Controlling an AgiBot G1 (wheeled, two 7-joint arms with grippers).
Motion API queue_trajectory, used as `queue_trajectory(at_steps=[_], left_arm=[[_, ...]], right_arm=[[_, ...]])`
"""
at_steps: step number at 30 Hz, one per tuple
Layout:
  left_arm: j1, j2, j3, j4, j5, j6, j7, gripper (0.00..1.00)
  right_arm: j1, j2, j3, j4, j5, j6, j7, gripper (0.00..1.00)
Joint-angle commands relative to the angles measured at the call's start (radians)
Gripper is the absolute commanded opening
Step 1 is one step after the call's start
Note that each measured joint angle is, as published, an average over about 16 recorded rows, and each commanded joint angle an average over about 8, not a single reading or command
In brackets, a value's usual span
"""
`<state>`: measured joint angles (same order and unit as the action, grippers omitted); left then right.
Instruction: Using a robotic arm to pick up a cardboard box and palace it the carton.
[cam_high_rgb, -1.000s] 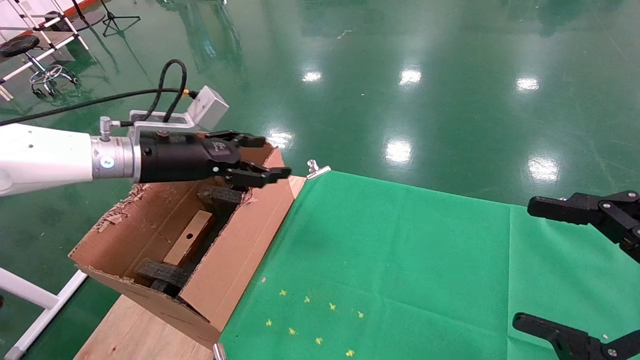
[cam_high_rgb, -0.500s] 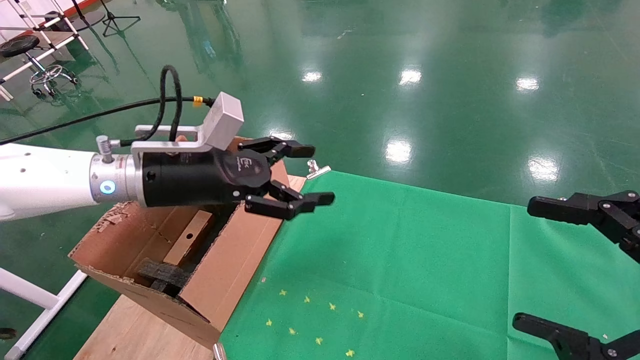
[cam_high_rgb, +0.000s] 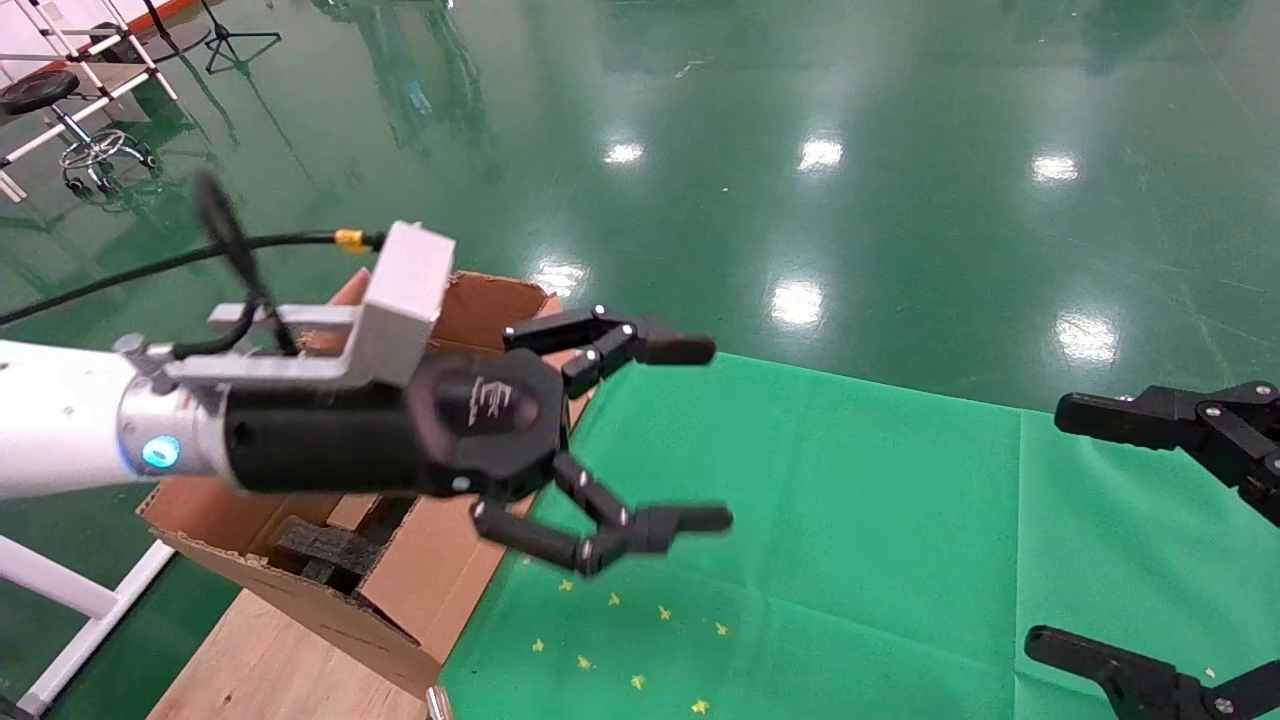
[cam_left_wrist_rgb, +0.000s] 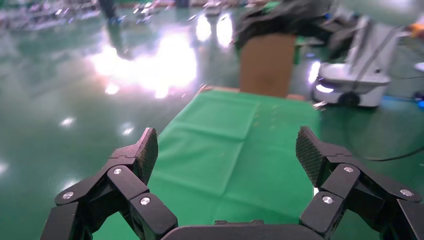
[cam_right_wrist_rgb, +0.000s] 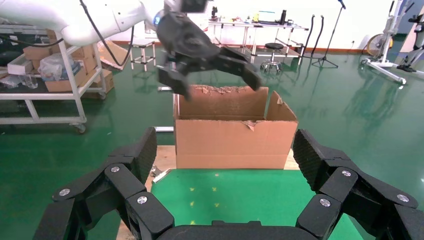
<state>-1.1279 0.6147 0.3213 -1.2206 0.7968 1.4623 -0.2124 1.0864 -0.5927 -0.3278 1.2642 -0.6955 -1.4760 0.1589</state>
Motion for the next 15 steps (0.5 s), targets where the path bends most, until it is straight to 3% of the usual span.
queue_trajectory(at_steps=[1, 15], left_arm=[[0.024, -0.002, -0.019, -0.029, -0.030, 0.015, 0.011, 1.00], [0.069, -0.005, -0.054, -0.081, -0.087, 0.044, 0.030, 1.00]], right_arm=[[0.000, 0.000, 0.000, 0.000, 0.000, 0.000, 0.000, 1.00], [0.000, 0.000, 0.000, 0.000, 0.000, 0.000, 0.000, 1.00]])
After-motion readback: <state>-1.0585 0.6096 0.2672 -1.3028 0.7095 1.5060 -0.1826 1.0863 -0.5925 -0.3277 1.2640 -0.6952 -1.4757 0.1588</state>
